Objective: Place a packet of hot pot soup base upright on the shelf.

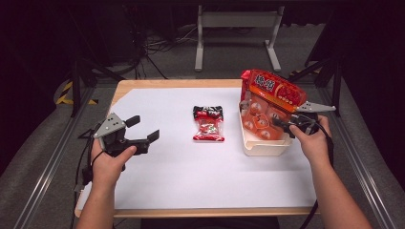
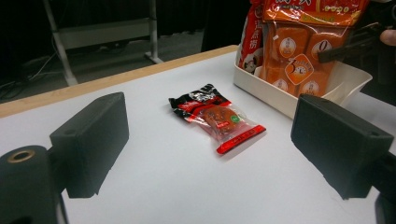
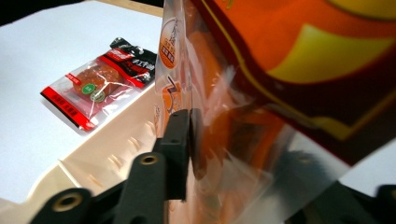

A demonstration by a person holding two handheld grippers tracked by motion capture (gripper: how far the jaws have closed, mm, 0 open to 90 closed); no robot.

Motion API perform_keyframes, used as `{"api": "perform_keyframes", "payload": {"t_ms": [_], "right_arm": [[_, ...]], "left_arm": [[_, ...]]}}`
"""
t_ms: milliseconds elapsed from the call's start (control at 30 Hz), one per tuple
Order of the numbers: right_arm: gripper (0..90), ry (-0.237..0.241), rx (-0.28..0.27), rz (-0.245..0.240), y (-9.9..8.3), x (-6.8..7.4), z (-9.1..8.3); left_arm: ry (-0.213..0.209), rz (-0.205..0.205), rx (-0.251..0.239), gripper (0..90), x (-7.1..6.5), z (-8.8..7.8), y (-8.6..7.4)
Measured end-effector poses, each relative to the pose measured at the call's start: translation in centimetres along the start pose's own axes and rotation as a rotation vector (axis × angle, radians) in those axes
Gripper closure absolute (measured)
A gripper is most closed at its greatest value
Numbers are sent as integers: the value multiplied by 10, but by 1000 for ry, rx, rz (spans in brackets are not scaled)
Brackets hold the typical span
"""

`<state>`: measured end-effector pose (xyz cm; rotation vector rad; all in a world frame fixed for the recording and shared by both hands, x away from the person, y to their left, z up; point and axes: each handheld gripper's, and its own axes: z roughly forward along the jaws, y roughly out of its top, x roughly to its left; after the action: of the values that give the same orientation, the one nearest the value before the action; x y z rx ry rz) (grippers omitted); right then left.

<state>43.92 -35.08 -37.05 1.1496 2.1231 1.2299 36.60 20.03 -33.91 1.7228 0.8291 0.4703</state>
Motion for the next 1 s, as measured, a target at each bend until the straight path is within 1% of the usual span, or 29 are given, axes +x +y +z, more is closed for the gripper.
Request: {"api": "perform_keyframes", "payload": {"t_ms": [33, 67, 167, 267, 333, 400, 467, 700, 733, 767, 833, 900, 967, 1000], "right_arm": [[541, -21, -4, -19, 0, 1, -1], [500, -31, -10, -17, 0, 2, -2], [430, -35, -33, -6, 0, 2, -6], [346, -56, -53, -13, 1, 2, -13], [313, -52, -60, -11, 2, 2, -16], [297, -56, -50, -28, 3, 2, -20], [292, -54, -44, -37, 2, 3, -24], [278, -69, -46, -65, -1, 9, -38], [278, -69, -46, -65, -1, 9, -38], [277, -74, -49, -74, -2, 10, -44], [276, -78, -51, -78, -2, 10, -46], [273, -78, -59, -82, -3, 14, -55], [272, -82, -64, -94, -3, 17, -60], [272, -83, -66, -99, -4, 19, -62]], "left_arm": [[2, 1, 1, 122, 0, 0, 0], [0, -3, 3, 123, 0, 0, 0], [-1, -3, 3, 122, 0, 0, 0], [0, -3, 4, 122, 0, 0, 0], [0, -1, 3, 122, 0, 0, -1], [1, 0, 5, 122, 0, 1, -1], [0, -3, 4, 122, 1, 1, -1], [-12, -3, 12, 119, 1, 7, 0], [-12, 1, 19, 119, 1, 8, 0], [-7, 15, 18, 119, 1, 11, 1], [-5, 16, 19, 119, 1, 13, 1], [-1, 12, 22, 118, 1, 16, 2], [-19, 17, 4, 118, 2, 20, 1], [-15, 19, -3, 117, 2, 21, 2]]}}
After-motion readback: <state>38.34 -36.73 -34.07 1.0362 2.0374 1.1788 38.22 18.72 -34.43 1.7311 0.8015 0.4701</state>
